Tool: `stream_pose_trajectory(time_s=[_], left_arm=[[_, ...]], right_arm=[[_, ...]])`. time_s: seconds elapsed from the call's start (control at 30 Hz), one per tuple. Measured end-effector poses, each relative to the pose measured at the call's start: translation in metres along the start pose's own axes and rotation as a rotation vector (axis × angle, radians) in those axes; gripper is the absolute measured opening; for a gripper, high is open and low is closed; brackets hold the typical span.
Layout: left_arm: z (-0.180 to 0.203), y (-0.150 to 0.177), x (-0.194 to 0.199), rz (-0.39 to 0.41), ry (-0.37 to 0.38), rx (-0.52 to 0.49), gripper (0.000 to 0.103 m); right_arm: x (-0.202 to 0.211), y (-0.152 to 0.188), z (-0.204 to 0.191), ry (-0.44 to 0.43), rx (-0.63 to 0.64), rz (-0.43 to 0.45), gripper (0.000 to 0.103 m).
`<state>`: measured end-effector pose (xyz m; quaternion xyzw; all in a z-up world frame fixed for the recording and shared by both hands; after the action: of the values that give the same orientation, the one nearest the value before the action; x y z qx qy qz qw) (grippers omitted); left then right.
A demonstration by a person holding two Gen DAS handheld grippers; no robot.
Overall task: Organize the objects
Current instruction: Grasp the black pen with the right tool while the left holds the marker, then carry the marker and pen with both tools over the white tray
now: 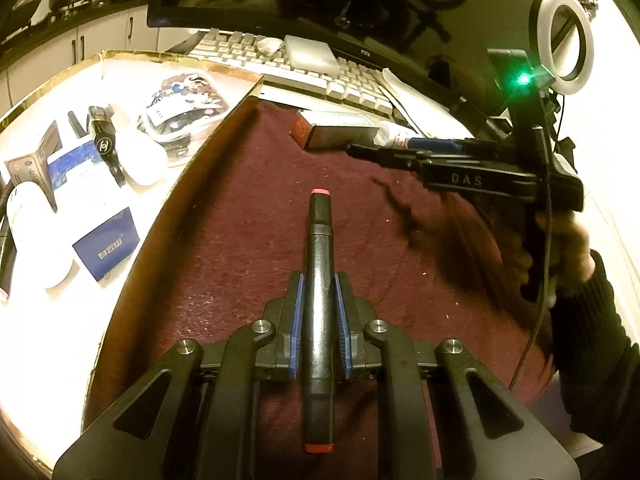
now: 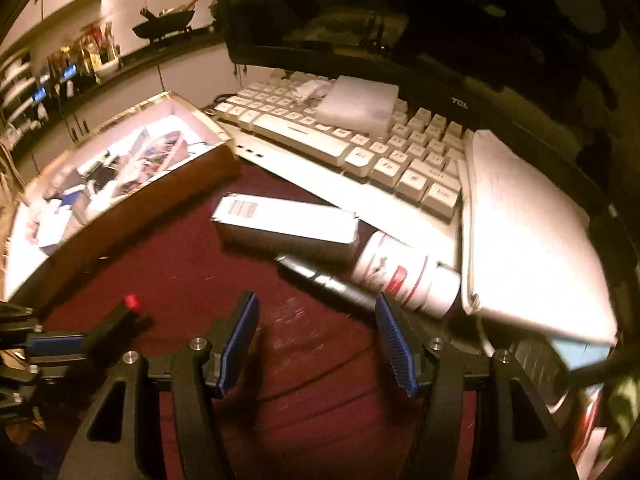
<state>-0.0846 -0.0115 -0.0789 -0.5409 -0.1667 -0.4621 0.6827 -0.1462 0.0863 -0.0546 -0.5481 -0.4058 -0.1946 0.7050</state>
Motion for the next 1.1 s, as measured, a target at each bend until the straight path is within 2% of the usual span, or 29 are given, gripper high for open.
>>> stream_pose_trajectory(time_s=[0.17, 0.37, 0.47, 0.53, 0.67, 0.7, 0.8, 0.9, 0.93, 1.1], left_arm=[[-0.001, 0.000, -0.002, -0.006, 0.011, -0.001, 0.014], [-0.001, -0.002, -0.004, -0.007, 0.016, -0.003, 0.014], [-0.002, -0.002, -0.003, -0.005, 0.013, 0.002, 0.014], [-0.004, -0.001, -0.002, -0.005, 0.014, 0.007, 0.014], [-0.002, -0.002, -0.004, -0.007, 0.009, 0.002, 0.014], [-0.002, -0.002, -0.004, -0.008, 0.008, 0.000, 0.014], [-0.001, -0.001, -0.003, -0.007, 0.005, -0.003, 0.014], [-0.002, 0.001, -0.001, -0.004, -0.002, 0.001, 0.014], [-0.003, 0.001, 0.000, -0.004, -0.004, 0.005, 0.014], [-0.003, 0.002, -0.001, -0.007, -0.013, 0.011, 0.014]], right_arm=[[-0.010, -0.001, 0.012, -0.028, 0.009, -0.021, 0.061], [-0.026, -0.001, 0.009, -0.052, 0.095, -0.087, 0.061], [-0.024, -0.001, 0.006, -0.101, 0.068, -0.100, 0.060], [-0.018, 0.004, -0.001, -0.136, 0.069, -0.116, 0.045], [-0.005, 0.015, -0.014, -0.107, 0.081, -0.131, 0.027], [-0.002, 0.018, -0.018, -0.115, 0.088, -0.132, 0.027], [0.000, 0.024, -0.016, -0.067, 0.112, -0.130, 0.027], [0.004, 0.028, -0.011, -0.070, 0.069, -0.134, 0.024], [0.007, 0.030, -0.014, -0.076, 0.068, -0.132, 0.017], [0.024, 0.046, -0.026, -0.083, -0.012, -0.113, 0.015]])
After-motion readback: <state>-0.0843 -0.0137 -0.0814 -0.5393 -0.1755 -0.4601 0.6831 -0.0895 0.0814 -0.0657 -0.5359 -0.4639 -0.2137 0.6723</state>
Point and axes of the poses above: each gripper's, at about its wrist camera, not at the fingertips, and x roughly against the way its jaws point, z to its right, y to its underside, the point moved 6 cm from there along -x, roughly the way its jaws point, and after that the axes turned 3 degrees about x, right-handed, at the moved point
